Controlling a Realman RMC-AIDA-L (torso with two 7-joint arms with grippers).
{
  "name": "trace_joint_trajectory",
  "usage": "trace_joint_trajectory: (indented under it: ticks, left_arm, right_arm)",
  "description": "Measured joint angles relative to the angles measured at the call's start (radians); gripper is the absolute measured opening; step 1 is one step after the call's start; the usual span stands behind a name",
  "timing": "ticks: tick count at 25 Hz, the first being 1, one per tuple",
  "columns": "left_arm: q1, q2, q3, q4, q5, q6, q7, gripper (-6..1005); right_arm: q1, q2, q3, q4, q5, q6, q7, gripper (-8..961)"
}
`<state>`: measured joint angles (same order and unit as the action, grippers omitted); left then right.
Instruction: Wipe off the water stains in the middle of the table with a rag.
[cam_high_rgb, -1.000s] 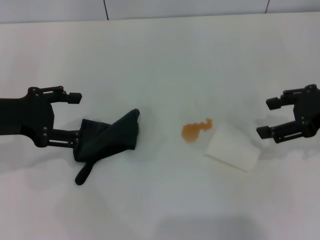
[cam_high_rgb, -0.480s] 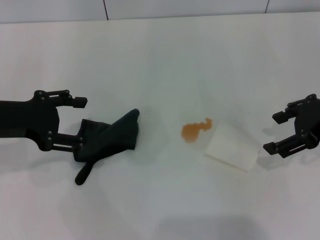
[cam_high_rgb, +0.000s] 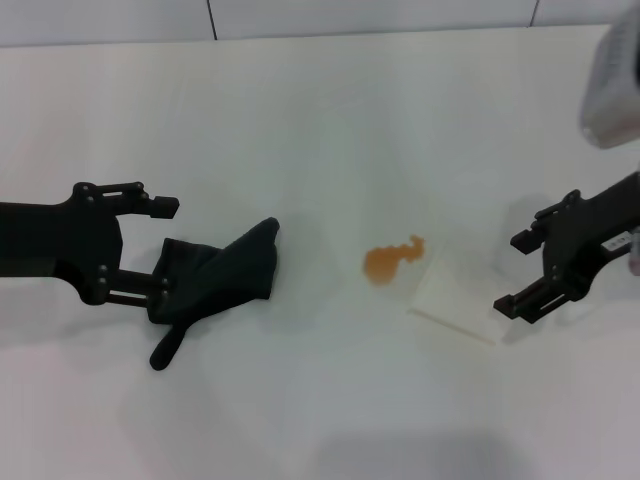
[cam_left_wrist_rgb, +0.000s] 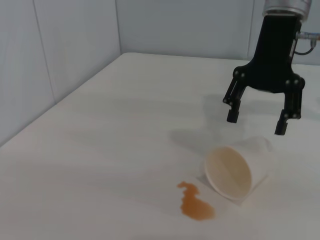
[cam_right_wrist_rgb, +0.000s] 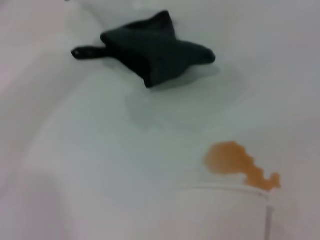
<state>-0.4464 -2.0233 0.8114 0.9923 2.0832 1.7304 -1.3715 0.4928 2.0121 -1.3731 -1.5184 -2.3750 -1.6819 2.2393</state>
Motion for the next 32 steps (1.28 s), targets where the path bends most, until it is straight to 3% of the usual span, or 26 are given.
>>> trace_joint_trajectory:
  ticks: [6, 21, 32]
  left_arm:
    - [0.000, 0.002, 0.000, 0.000, 0.000, 0.000, 0.007, 883]
    - [0.012, 0.003, -0.006, 0.000, 0.000, 0.000, 0.020, 880]
    - [0.020, 0.002, -0.006, -0.003, -0.002, 0.000, 0.030, 877]
  right_arm:
    - [0.045, 0.001, -0.077, -0.023, -0.029, 0.009, 0.071, 808]
    - [0.040, 0.004, -0.225, -0.026, -0.022, 0.126, 0.133, 799]
    - [0.023, 0.002, -0.243, 0.016, -0.042, 0.188, 0.135, 793]
